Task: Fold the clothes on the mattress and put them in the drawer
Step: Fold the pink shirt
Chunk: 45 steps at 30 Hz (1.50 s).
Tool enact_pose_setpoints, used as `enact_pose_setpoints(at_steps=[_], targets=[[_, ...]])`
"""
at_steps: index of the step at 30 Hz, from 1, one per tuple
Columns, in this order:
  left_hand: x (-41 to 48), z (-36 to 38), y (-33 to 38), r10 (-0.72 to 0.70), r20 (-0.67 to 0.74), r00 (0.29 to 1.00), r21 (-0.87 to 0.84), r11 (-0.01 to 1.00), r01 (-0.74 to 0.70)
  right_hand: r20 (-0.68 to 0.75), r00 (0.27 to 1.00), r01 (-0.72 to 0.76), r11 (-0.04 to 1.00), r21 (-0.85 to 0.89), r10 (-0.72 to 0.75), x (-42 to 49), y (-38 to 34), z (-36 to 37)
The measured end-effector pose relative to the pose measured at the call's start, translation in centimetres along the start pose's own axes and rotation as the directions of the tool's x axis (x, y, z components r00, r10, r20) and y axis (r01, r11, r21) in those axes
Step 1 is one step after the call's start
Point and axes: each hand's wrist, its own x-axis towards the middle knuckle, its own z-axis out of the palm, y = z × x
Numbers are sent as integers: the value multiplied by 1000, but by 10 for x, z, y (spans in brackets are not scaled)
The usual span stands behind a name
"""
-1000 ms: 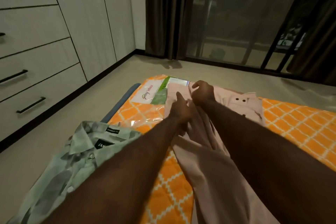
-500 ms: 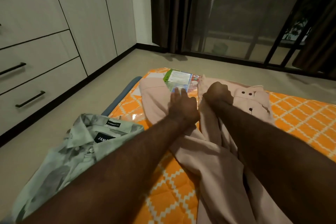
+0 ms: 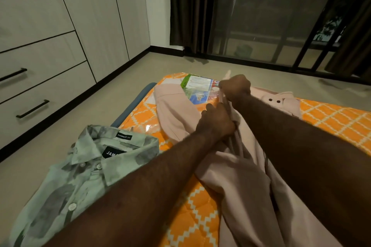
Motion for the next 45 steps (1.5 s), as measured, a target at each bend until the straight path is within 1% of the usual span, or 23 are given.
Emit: enact_pose_setpoints(at_steps=[2,3,6,8,10,12,13,14,15,16,18,19,22,24,26,29,31,33,37,39,41,43,45], targets=[[-1,-3,8,-3,-2,1000,-108,994,3,87,995,-67,971,229,48,1,-7,-13],[-3,-4,14,16,-10,1000,-138,990,-17,122,991,-92,950,299,58,0,-8,-20],[-10,-1,35,67,9,998,-72,995,-67,190,980,-148,871,469,64,-3,-1,-40],[-11,3,47,48,71,996,-171,985,-36,194,980,-149,832,535,51,-6,7,-61],[-17,6,55,96,69,993,-266,961,-74,158,986,-131,822,554,50,-1,22,-78],[-26,7,58,142,57,988,-321,940,-116,93,990,-139,859,493,107,3,44,-93],[-31,7,57,140,66,988,-291,950,-115,32,989,-147,914,378,146,5,58,-101],[-35,7,54,125,87,988,-201,974,-106,10,982,-186,956,229,188,4,69,-106],[-42,7,53,107,123,987,-69,993,-99,25,973,-231,970,76,230,0,78,-114],[-48,6,50,95,157,983,72,992,-108,69,962,-269,962,49,266,-4,86,-119],[-59,1,46,88,214,973,291,945,-149,163,946,-300,948,110,280,-14,94,-127],[-62,-1,45,86,241,967,357,918,-171,182,937,-320,942,96,300,-20,93,-128],[-75,-13,52,71,321,944,472,853,-224,208,928,-344,926,153,311,-42,91,-132],[-82,-20,58,44,365,930,501,833,-236,284,909,-367,907,205,304,-63,87,-134],[-87,-24,61,32,424,905,469,847,-250,376,885,-368,907,204,274,-84,87,-135],[-93,-33,68,66,580,812,386,855,-345,454,855,-371,907,198,251,-111,91,-131],[-98,-39,71,102,634,767,315,871,-376,478,836,-392,903,176,269,-129,93,-125],[-104,-46,70,125,633,764,266,892,-366,519,801,-439,883,166,300,-149,91,-123],[-110,-55,70,166,550,818,219,917,-333,633,688,-573,801,175,354,-173,90,-125],[-114,-59,71,226,525,821,104,940,-325,643,659,-625,760,179,390,-180,93,-127],[-117,-62,72,296,490,820,-60,950,-307,631,671,-639,734,228,388,-185,96,-130],[-121,-64,72,352,464,813,-184,936,-301,597,724,-613,718,329,345,-190,98,-134],[-124,-64,69,408,469,784,-262,911,-317,588,736,-590,745,312,337,-192,97,-138]])
